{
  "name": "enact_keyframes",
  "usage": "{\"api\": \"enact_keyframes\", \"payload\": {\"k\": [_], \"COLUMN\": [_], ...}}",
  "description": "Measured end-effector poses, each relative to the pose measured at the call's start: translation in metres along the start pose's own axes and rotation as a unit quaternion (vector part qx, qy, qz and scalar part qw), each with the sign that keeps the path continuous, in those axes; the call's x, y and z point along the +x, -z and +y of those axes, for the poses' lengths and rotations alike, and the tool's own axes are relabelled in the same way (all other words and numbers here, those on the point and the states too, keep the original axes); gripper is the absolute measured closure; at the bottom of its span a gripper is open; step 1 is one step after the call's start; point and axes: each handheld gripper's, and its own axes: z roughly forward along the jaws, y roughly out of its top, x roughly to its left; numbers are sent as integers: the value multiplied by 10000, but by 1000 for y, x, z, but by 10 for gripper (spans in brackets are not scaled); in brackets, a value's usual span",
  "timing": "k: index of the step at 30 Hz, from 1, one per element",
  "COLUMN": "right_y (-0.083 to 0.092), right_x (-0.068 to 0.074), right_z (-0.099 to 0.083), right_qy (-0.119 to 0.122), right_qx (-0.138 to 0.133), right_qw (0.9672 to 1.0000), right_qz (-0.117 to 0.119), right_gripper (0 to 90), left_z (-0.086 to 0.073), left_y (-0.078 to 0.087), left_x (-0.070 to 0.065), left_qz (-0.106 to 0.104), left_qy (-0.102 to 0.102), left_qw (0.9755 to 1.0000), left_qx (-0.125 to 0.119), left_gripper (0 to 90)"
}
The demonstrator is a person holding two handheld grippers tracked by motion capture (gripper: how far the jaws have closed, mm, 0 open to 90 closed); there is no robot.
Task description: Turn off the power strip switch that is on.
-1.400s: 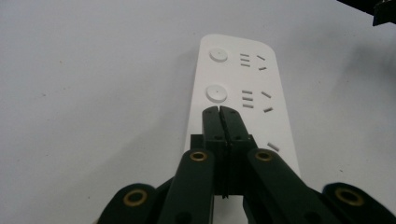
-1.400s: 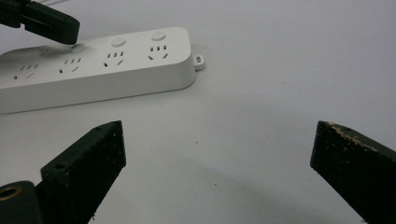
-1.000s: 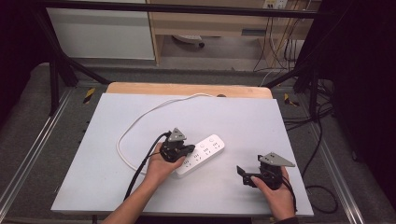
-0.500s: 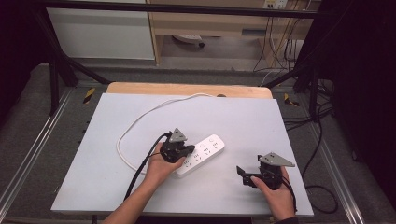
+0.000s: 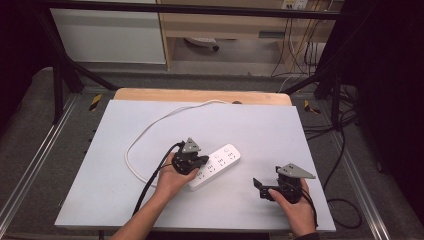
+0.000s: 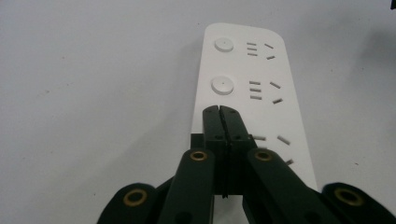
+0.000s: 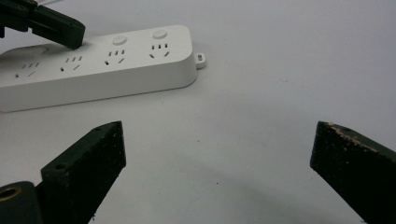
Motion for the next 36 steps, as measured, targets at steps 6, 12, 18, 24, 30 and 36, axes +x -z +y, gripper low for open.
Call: {"api": "enact_keyframes", "payload": {"k": [6,12,18,24,30,36], "right_y": [0,-1,0,0,-1,-1], "right_x": [0,0,0,0,0,0], "right_z": [0,0,0,0,0,0], "right_qy": [-3,16,12,12,8,7], "right_qx": [7,26,14,7,35,30], "right_qw": [10000,10000,10000,10000,10000,10000], "right_qz": [7,0,7,13,28,23], "right_gripper": [42,42,42,43,46,47], "left_z": [2,3,4,5,5,5], "left_y": [0,0,-1,-1,-1,-1], "left_x": [-2,-3,-4,-5,-4,-4], "left_qz": [51,87,136,153,144,140], "left_qy": [-62,-70,-72,-70,-54,-29], "left_qw": [10000,9999,9998,9997,9997,9997], "left_qx": [57,104,156,193,192,190], "left_gripper": [900,900,900,900,900,900]}}
